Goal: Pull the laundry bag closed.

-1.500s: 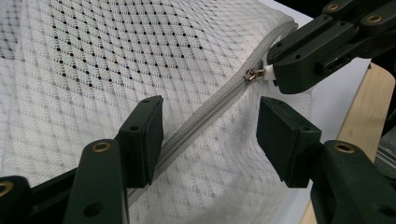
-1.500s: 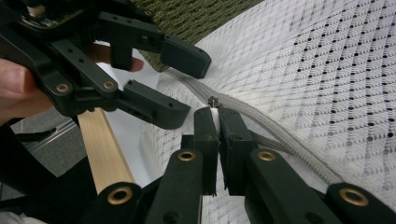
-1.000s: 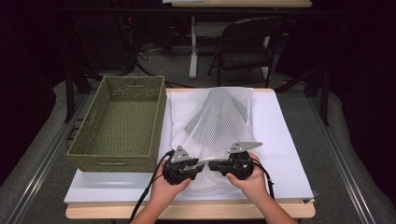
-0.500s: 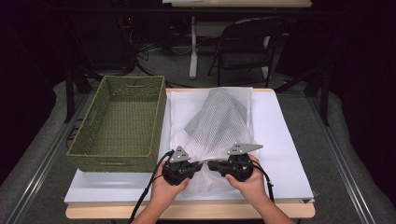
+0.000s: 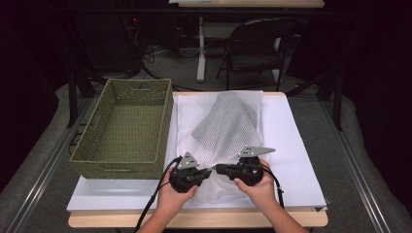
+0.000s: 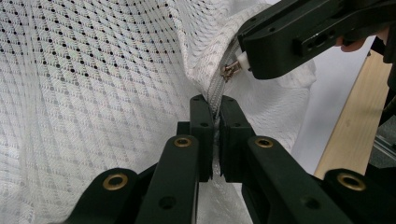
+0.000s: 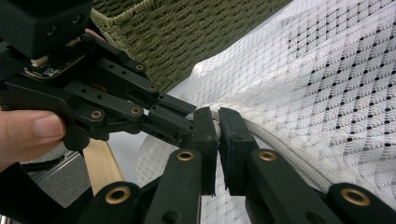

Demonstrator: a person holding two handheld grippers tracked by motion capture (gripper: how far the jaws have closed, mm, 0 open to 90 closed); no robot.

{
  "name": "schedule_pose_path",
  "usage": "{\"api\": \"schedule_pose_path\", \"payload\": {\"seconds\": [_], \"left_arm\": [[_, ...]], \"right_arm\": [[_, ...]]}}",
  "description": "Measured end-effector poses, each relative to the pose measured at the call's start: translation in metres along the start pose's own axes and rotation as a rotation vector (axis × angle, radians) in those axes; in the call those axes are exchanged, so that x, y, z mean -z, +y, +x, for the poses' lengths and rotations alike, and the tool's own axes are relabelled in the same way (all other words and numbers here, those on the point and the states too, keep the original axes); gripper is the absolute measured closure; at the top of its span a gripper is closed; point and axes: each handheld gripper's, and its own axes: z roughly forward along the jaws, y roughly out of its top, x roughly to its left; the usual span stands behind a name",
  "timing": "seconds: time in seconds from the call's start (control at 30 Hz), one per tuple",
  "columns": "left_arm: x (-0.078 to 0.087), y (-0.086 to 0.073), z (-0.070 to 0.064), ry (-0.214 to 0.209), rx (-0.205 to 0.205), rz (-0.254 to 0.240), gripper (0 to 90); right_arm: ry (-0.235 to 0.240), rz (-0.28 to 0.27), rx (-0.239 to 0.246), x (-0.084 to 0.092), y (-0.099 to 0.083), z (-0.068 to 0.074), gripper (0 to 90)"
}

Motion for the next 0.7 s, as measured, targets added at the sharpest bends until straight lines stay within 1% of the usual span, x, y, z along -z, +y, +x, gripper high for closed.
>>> {"api": "schedule_pose_path", "payload": {"seconds": [0.03,0.13,0.17,0.23,0.27,0.33,0.5,0.63,0.67,0.7], "left_arm": [[-0.0002,0.0002,0.0,-0.003,-0.006,-0.002,86.0],[-0.0006,0.001,-0.0008,0.007,-0.013,0.003,86.0],[-0.0005,0.0009,-0.0006,0.01,-0.01,0.003,86.0],[-0.0002,0.0007,0.0003,0.01,-0.008,0.0,86.0],[-0.0001,0.0009,0.0003,0.017,-0.014,0.001,86.0],[-0.0004,0.0008,0.0001,0.02,-0.008,0.001,86.0],[-0.0003,0.001,0.0007,0.014,-0.003,-0.001,86.1],[-0.0003,0.0009,0.0001,0.019,0.002,-0.007,86.1],[-0.0002,0.0008,-0.0008,0.038,0.001,-0.009,86.1],[0.0002,0.0007,-0.0007,0.042,-0.001,-0.009,86.1]], "right_arm": [[-0.003,0.005,0.003,-0.0012,0.0,0.0001,84.1],[-0.007,0.02,0.003,-0.0045,0.0004,0.0014,85.4],[-0.013,0.022,0.013,-0.0048,0.0007,0.0018,85.9],[-0.016,0.023,0.017,-0.005,0.0012,0.0028,86.1],[-0.014,0.023,0.013,-0.005,0.0015,0.0026,86.1],[-0.01,0.028,0.008,-0.0049,0.0014,0.0022,86.2],[-0.004,0.034,0.0,-0.0045,0.0013,0.001,86.3],[0.01,0.042,-0.024,-0.0037,0.0009,-0.0006,86.3],[0.009,0.044,-0.026,-0.0034,0.0007,-0.0009,86.3],[0.008,0.046,-0.028,-0.003,0.0005,-0.0009,86.3]]}}
